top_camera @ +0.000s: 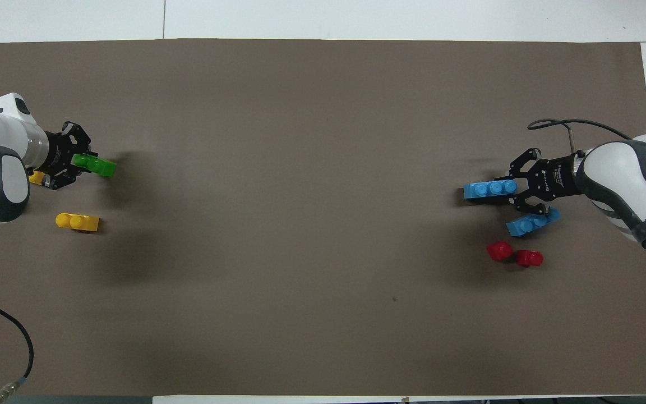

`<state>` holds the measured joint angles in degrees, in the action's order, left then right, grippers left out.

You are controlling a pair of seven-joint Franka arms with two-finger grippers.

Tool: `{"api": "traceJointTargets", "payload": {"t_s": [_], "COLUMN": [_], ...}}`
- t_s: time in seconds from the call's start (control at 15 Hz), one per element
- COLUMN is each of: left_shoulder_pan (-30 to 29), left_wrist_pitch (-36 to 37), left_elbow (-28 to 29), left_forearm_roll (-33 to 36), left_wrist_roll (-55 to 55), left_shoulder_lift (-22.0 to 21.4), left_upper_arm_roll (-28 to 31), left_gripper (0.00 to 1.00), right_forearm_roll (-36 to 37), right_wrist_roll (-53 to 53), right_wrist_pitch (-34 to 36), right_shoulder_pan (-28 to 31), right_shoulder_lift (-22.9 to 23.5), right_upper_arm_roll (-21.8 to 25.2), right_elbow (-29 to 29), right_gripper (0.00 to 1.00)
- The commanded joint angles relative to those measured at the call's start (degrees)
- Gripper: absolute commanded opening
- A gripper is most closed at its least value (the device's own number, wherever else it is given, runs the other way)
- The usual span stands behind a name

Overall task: Remove green block with left arm and hold with right
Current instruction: 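Lower the green brick with the left gripper while the right gripper lowers blue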

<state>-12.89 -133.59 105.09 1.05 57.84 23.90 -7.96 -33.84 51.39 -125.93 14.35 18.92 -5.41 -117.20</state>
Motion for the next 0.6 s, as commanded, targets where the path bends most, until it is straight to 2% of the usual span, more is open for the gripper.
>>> {"api": "traceJointTargets", "payload": {"t_s": [0.0,0.07,0.13,0.2,0.27,0.4,0.53], "left_shoulder_pan": [-0.5,-0.2,0.0,0.1,0.1,0.1,0.1], "left_wrist_pitch": [-0.4,-0.9,-1.8,-2.2,-2.2,-1.6,0.0], "left_elbow": [-1.0,-0.9,-0.8,-0.7,-0.7,-0.9,-1.6], "left_forearm_roll": [1.4,1.7,1.7,1.7,1.7,1.8,1.8], "left_wrist_roll": [-1.8,-2.6,-2.9,-2.9,-2.9,-2.9,-2.9], "left_shoulder_lift": [0.8,0.8,0.8,0.9,0.8,0.8,0.8], "left_upper_arm_roll": [-0.5,-0.5,-0.5,-0.5,-0.5,-0.5,-0.5], "left_gripper": [0.00,0.00,0.00,0.42,0.99,1.00,1.00], "right_forearm_roll": [1.0,1.0,1.0,1.0,1.0,1.0,1.7], "right_wrist_roll": [-0.6,-0.3,-0.1,0.1,0.2,1.2,3.4], "right_wrist_pitch": [-1.3,-1.1,-1.0,-0.9,-0.9,0.3,4.8], "right_shoulder_pan": [0.7,0.6,0.6,0.6,0.5,0.4,0.1], "right_shoulder_lift": [-0.4,-0.4,-0.4,-0.4,-0.4,-0.7,-2.2], "right_upper_arm_roll": [-0.7,-0.7,-0.7,-0.7,-0.7,-0.7,-0.3], "right_elbow": [-0.8,-0.7,-0.6,-0.5,-0.3,0.0,2.0], "right_gripper": [0.62,0.77,0.84,0.86,0.89,0.92,0.93]}}
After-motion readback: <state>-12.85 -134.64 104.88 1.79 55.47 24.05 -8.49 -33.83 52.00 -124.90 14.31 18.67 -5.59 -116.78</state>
